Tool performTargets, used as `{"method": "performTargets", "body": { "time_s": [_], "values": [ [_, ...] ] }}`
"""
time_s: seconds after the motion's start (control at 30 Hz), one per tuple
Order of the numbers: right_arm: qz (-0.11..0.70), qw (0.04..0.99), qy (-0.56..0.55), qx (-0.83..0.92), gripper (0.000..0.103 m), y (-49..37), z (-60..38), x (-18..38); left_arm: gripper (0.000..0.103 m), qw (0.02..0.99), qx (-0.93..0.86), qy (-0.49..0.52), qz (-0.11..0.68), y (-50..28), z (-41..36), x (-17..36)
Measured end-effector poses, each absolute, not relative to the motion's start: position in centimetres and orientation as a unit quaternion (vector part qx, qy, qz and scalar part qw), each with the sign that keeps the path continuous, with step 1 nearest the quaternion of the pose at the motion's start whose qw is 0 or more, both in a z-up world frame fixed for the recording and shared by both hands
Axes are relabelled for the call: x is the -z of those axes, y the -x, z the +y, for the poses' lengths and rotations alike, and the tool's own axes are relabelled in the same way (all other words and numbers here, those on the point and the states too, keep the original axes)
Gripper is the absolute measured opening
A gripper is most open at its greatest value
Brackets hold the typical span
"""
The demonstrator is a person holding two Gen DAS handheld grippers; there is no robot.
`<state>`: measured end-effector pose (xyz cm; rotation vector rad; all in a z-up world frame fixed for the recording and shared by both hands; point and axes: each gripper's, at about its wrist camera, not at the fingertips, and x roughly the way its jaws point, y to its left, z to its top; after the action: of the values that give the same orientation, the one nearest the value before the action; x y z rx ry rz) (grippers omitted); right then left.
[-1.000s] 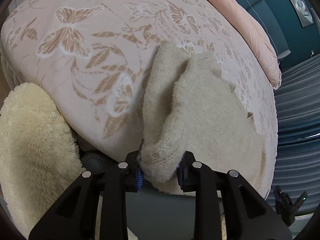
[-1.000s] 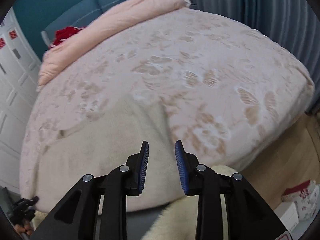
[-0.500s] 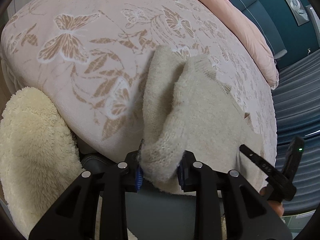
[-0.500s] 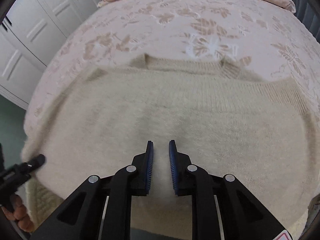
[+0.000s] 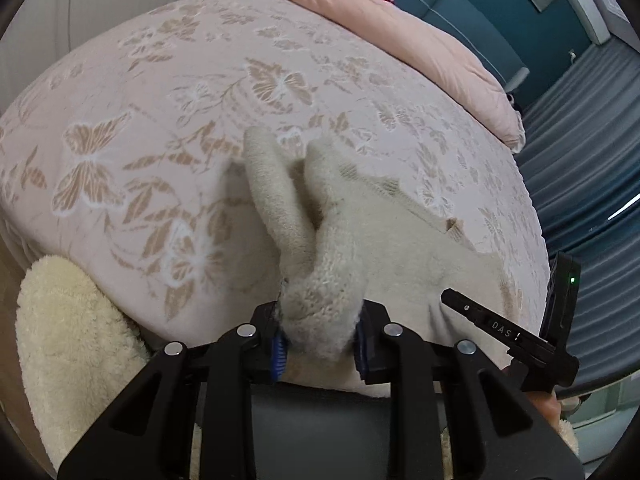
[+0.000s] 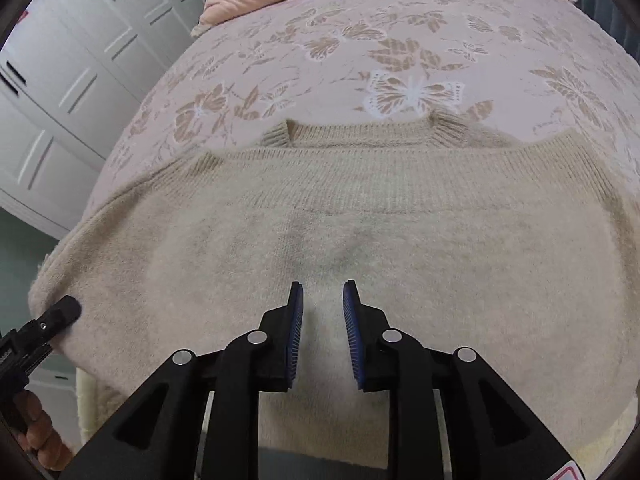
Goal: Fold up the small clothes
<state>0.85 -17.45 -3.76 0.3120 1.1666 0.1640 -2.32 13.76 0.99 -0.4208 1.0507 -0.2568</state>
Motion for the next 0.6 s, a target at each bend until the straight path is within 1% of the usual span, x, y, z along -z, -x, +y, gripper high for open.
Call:
{"method": "performTargets", "body": {
  "time_s": [0.1,0.23,0.3,0.37,0.47,0.5,0.53,0.57,0.6],
  "values": [
    [0.527,0.831,-0.169,-0.053,0.028,1.1,-20.1,2.7,0.023,0.846,0.161,0.175,0.478,2.2,10.4,-3.6],
    [0.511,0.834,-0.209,-0.018,0.032,3.6,-24.8,2.0,0.023,0.855,0.245,0.116,0.442,2.7,3.3,-7.5],
    [0.501,0.835,-0.229,-0.002,0.032,4.7,-27.2,1.7,0.023,0.853,0.279,0.078,0.435,3.3,-0.7,-8.0],
    [0.492,0.837,-0.239,0.016,0.035,5.5,-29.2,1.5,0.025,0.842,0.295,0.046,0.449,3.7,-4.3,-6.6],
    [0.487,0.832,-0.264,0.031,0.038,6.8,-31.6,1.9,0.033,0.824,0.292,0.006,0.486,4.6,-7.6,-2.7],
    [0.487,0.829,-0.274,0.029,0.038,7.4,-32.3,1.9,0.039,0.821,0.282,-0.006,0.496,5.2,-8.0,-1.6],
    [0.487,0.826,-0.282,0.024,0.044,7.7,-32.6,1.9,0.049,0.818,0.28,-0.012,0.502,5.9,-8.0,-0.9],
    [0.486,0.825,-0.286,0.019,0.052,8.1,-32.9,1.8,0.055,0.817,0.283,-0.018,0.502,6.7,-7.8,-0.4],
    [0.485,0.826,-0.288,0.015,0.055,8.3,-32.9,1.7,0.068,0.82,0.285,-0.024,0.496,7.5,-7.4,-0.2]
  ]
}}
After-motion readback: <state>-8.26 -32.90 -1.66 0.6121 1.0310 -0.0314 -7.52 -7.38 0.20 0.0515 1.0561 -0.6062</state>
